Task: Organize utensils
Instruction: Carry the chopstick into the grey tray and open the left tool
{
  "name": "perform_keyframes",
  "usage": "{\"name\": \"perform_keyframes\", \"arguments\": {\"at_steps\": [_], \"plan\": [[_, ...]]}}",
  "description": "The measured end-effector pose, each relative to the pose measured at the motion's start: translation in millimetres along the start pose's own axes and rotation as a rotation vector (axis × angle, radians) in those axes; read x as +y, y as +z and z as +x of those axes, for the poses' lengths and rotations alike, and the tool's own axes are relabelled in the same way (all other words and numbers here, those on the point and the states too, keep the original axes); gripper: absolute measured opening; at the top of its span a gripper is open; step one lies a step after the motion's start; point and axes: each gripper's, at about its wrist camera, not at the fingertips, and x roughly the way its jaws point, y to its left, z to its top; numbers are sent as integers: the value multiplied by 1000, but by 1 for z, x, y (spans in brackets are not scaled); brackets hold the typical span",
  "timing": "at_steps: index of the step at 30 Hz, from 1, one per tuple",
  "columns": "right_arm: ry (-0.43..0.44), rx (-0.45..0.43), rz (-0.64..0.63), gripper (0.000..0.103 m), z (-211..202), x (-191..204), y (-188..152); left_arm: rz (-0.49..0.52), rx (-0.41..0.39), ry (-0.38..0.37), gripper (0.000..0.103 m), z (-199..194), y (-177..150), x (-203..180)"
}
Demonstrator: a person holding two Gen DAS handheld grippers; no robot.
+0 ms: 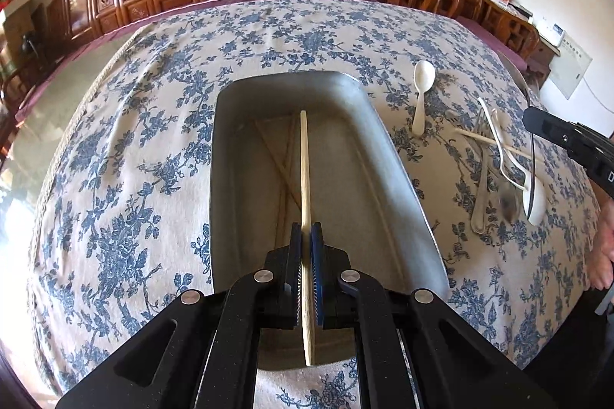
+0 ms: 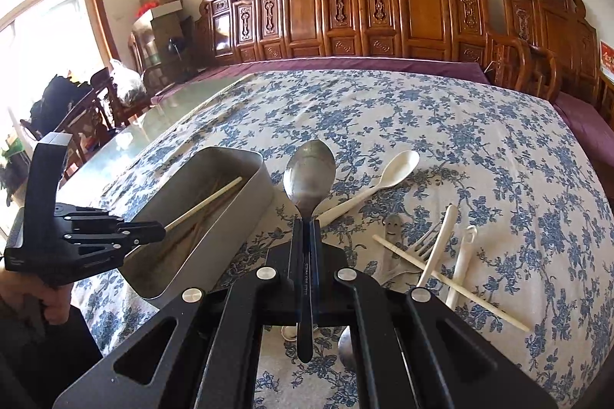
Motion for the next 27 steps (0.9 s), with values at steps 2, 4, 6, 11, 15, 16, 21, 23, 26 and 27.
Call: {"name": "perform_keyframes", "arguments": {"at_steps": [2,4,6,11,15,16,21,23,26,27], "plan": [[2,4,-2,4,2,1,0,-4,8,3,4,5,0,1],[5,6,-6,4,2,3,0,-11,16,3,4,8,-1,3],[7,8,-10,4,3,4,0,-15,22,1,4,10,0,4],[9,9,-12,4,4,6,0,-18,31,11,4,12,1,3],[11,16,-18,4,5,12,-1,-26,18,6,5,8,3,4],[13,19,-20,4,6,13,-1,-29,13,3,6,6,4,5],[27,24,-44,4,9,32,4,-36,-19,0,8,-4,8,9],[38,21,-52,4,10,40,7,-38,-39,4,8,-11,10,12],[62,16,-58,4,11,53,15,-48,-63,6,8,-19,12,18],[68,14,-57,4,11,56,17,-51,-70,10,8,-22,13,20]]}}
